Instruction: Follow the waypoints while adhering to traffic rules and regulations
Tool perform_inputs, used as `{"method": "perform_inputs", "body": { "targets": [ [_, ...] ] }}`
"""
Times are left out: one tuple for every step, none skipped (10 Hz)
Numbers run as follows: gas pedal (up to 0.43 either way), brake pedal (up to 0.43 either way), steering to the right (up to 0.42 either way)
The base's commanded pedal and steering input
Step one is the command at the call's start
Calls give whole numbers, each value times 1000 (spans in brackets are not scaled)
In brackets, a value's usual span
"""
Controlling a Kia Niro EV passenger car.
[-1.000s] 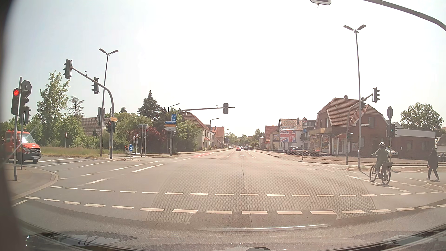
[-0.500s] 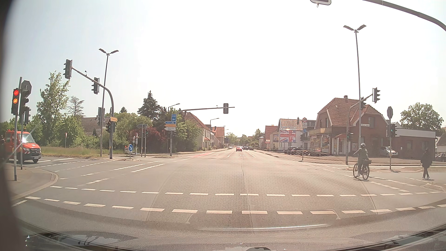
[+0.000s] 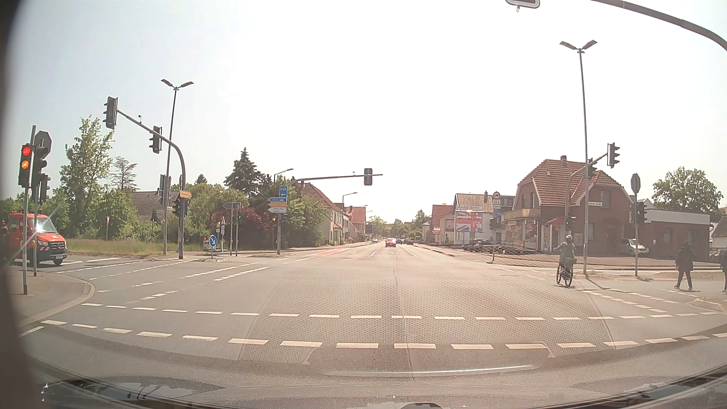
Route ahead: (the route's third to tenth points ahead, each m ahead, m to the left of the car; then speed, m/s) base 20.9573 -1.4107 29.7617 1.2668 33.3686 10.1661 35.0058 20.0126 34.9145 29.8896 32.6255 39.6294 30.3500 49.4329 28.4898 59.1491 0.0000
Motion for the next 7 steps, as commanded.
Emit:
{"method": "perform_inputs", "body": {
  "targets": [
    [0,55,19],
    [0,0,19],
    [0,0,19],
    [0,0,19],
    [39,0,19],
    [98,0,19],
    [150,0,19]
  ]
}}
